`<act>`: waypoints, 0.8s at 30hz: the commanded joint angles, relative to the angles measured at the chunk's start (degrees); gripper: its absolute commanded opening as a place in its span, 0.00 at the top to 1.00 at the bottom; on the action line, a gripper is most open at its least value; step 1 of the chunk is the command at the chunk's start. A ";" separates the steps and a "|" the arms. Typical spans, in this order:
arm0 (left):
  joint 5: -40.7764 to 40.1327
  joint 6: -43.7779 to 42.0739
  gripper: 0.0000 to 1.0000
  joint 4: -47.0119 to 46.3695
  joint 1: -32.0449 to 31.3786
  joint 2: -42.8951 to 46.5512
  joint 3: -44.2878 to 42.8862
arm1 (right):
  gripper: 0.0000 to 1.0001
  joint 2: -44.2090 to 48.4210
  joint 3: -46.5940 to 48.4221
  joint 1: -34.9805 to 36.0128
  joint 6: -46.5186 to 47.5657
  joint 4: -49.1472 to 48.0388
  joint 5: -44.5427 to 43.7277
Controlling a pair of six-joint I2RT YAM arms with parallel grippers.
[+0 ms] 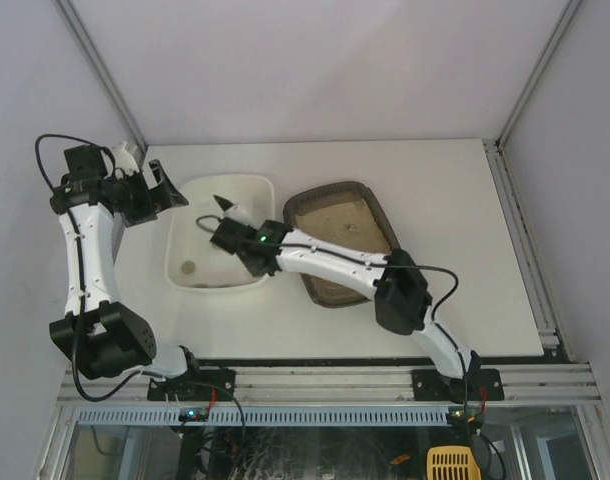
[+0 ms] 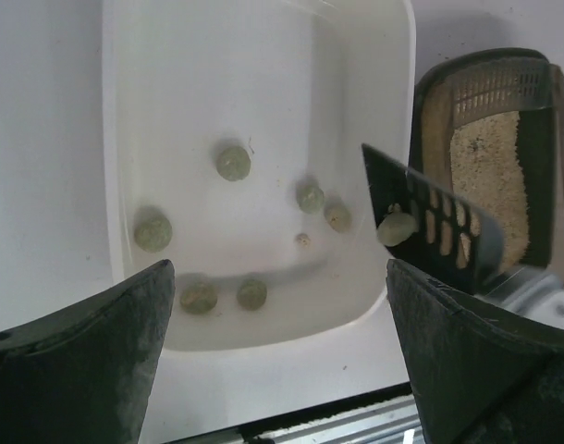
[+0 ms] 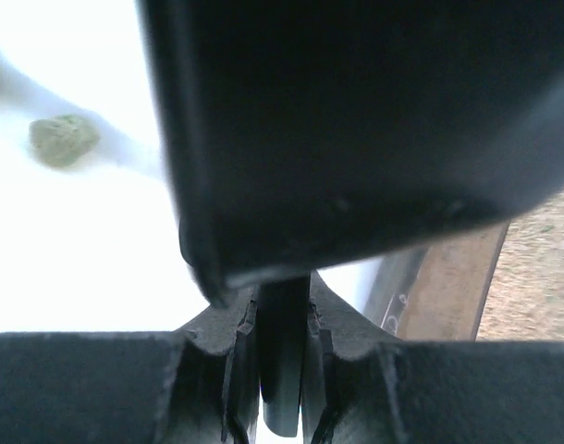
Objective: Clean the litter box
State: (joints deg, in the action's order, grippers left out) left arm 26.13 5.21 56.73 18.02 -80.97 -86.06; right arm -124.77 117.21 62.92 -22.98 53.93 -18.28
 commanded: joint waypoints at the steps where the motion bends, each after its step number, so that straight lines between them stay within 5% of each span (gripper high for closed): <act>1: 8.75 2.79 0.00 1.26 4.48 -0.10 -2.52 | 1.00 -5.46 9.79 5.28 9.75 10.75 -23.89; 15: 6.39 0.91 0.00 0.96 4.69 -0.76 -3.14 | 1.00 -2.76 7.17 6.80 14.12 3.55 -29.73; 24: 2.94 -1.47 0.00 1.11 -2.54 -5.53 -11.83 | 1.00 17.11 -10.29 1.69 4.23 -0.78 -13.96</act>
State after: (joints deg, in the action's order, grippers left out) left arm 29.91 6.15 58.37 19.68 -85.32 -92.23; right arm -120.55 111.68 67.68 -12.99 56.86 -38.30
